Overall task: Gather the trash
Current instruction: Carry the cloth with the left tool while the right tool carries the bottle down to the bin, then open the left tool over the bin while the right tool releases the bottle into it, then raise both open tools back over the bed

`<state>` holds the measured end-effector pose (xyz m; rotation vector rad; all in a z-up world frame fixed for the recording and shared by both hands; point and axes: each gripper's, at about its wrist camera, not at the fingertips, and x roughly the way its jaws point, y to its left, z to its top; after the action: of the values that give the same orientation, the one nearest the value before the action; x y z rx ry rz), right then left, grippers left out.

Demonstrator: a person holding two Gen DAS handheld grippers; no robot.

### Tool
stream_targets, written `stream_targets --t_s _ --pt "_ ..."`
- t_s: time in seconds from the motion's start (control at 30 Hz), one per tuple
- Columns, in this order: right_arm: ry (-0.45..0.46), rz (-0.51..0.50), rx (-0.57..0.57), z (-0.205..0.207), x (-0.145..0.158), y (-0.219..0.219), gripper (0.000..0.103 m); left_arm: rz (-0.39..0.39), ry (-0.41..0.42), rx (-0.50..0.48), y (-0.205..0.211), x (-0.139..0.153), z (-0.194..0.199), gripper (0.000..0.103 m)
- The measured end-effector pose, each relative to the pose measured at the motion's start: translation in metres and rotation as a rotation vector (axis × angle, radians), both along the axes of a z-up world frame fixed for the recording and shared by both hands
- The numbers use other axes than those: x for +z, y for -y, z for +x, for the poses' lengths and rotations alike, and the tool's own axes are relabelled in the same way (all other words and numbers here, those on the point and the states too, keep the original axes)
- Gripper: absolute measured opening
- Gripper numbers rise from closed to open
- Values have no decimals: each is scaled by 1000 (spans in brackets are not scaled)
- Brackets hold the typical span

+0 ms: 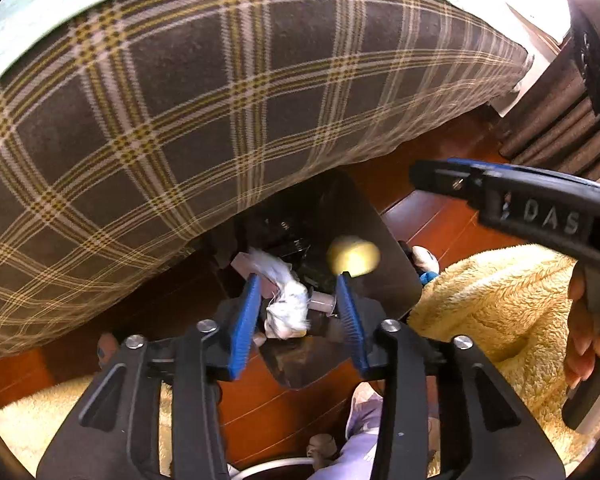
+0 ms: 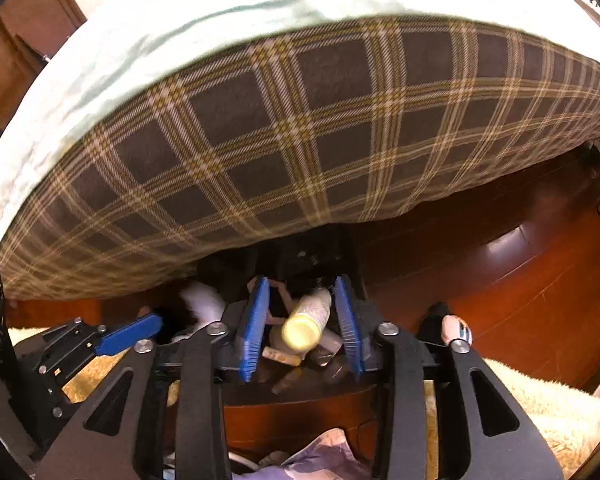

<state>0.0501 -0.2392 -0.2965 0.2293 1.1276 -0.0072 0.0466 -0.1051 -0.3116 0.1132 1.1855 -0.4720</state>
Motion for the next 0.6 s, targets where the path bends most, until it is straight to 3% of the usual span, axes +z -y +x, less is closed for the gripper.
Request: stream_targets --t_s 0.3,0.6 --pt "76 -20 -28 -2 42 3 57 -30 68 58 -27 43 2 54" --pt "242 -40 18 15 120 -16 63 -56 212 117 -73 113 10 63"
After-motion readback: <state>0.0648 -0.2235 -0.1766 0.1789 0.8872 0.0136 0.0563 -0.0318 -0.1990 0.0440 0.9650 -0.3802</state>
